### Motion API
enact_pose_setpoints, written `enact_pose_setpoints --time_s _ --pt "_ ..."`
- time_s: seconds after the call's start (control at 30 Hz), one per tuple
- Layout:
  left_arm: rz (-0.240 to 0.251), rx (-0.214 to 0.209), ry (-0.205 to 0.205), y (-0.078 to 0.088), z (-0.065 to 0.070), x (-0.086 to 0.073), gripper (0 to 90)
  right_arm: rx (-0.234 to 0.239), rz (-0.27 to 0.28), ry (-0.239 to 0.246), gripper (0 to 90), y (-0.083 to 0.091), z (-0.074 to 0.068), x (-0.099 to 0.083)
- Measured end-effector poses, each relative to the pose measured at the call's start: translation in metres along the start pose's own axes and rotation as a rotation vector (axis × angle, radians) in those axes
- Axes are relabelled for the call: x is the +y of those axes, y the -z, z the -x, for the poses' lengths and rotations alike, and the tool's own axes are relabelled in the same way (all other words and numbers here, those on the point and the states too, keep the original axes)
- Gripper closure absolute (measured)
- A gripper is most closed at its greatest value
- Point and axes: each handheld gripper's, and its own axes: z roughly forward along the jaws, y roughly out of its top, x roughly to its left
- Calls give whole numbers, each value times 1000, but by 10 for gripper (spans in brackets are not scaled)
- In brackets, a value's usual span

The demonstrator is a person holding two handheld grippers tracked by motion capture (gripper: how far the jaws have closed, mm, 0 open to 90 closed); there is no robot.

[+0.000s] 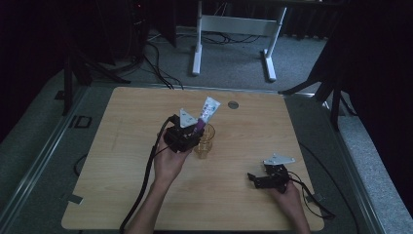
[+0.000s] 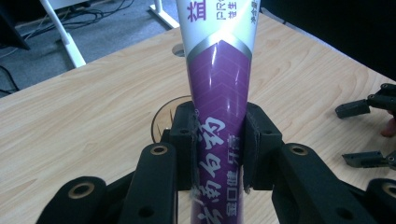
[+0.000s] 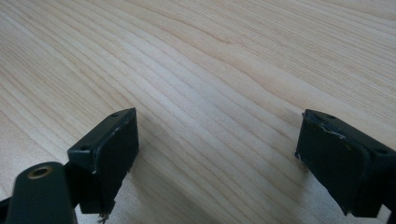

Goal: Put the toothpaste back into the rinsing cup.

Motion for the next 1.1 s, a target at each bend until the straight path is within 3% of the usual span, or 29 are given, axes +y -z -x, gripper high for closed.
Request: enact_pose_setpoints --time_s 1.1 --pt "93 -11 41 -4 -5 4 696 0 0 -1 126 0 0 0"
